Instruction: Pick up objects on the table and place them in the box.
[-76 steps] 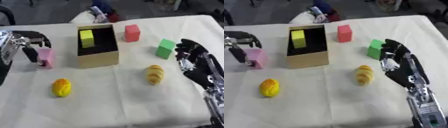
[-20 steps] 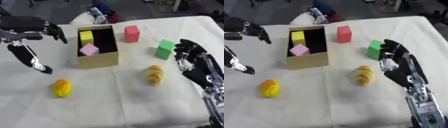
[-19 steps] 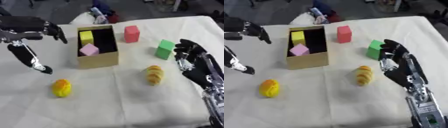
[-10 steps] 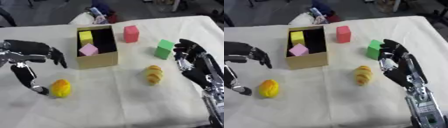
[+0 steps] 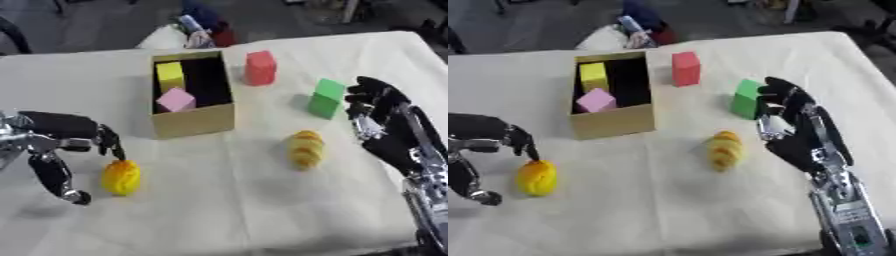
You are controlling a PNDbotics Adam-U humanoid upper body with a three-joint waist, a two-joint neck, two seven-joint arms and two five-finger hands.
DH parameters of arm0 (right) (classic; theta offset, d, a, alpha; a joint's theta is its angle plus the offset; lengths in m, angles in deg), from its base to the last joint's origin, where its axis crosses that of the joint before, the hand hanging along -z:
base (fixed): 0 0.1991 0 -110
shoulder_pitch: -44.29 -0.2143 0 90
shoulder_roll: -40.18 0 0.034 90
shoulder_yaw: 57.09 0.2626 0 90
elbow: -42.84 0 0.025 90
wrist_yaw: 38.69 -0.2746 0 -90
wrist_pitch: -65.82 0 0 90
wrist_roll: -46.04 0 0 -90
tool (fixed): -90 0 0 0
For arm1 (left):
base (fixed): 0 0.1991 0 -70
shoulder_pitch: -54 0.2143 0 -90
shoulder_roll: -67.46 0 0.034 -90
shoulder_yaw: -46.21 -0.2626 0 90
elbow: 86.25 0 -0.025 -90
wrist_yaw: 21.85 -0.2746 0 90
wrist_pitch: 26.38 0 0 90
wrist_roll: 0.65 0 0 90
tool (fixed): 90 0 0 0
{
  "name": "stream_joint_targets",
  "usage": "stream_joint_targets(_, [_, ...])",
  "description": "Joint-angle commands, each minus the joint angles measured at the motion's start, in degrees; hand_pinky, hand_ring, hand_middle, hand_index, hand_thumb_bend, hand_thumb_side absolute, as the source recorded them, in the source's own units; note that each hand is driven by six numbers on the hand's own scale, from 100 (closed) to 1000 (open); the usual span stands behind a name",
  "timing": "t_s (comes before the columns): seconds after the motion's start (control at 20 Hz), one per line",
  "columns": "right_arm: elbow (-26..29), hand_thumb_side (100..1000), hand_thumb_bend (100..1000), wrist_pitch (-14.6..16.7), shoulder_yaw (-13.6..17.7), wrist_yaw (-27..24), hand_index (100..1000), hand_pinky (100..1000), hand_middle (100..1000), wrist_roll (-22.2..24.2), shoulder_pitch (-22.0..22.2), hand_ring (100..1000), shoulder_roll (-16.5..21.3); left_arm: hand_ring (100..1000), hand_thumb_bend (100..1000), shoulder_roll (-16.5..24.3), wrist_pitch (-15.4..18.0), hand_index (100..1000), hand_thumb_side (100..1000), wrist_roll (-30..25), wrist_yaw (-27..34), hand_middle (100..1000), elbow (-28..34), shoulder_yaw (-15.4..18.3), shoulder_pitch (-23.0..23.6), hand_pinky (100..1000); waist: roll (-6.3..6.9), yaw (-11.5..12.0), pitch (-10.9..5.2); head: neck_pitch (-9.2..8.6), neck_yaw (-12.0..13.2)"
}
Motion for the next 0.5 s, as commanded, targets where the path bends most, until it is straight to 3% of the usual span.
stream_joint_targets(0.05, [0.6, 334, 100, 0.1, 0.2, 0.1, 868, 709, 739, 0.2, -0.7, 772, 0.9, 702, 561, -0.3, 1.7, 826, 182, 0.7, -1.9, 730, -0.5, 0.0, -0.5, 762, 0.29, -0.1, -0.84, 0.03, 0.0])
stream_joint_targets(0.1, [0.6, 332, 100, 0.1, 0.1, 0.1, 868, 709, 739, 0.2, -0.7, 772, 0.9, 679, 507, -0.7, 1.9, 807, 219, 1.4, -2.3, 705, -0.7, -0.1, -0.4, 743, 0.26, -0.1, -0.83, 0.02, 0.0])
stream_joint_targets(0.2, [0.6, 334, 100, 0.1, 0.1, 0.1, 868, 709, 739, 0.2, -0.6, 772, 0.8, 645, 515, -1.4, 2.2, 781, 153, 3.1, -3.0, 667, -0.8, 0.0, -0.5, 719, 0.21, -0.1, -0.82, 0.04, 0.0])
stream_joint_targets(0.35, [0.6, 334, 100, 0.1, 0.2, 0.0, 868, 709, 739, 0.1, -0.7, 772, 0.8, 544, 389, -2.5, 2.6, 677, 100, 6.6, -4.1, 544, -1.5, 0.1, -0.8, 640, 0.22, -0.2, -0.83, 0.04, 0.0])
stream_joint_targets(0.5, [0.5, 334, 100, 0.1, 0.2, 0.0, 868, 709, 739, 0.1, -0.6, 771, 0.8, 482, 336, -2.9, 2.6, 607, 100, 11.1, -4.2, 476, -1.4, 0.8, -1.9, 596, 0.29, -0.3, -0.9, 0.04, -0.1])
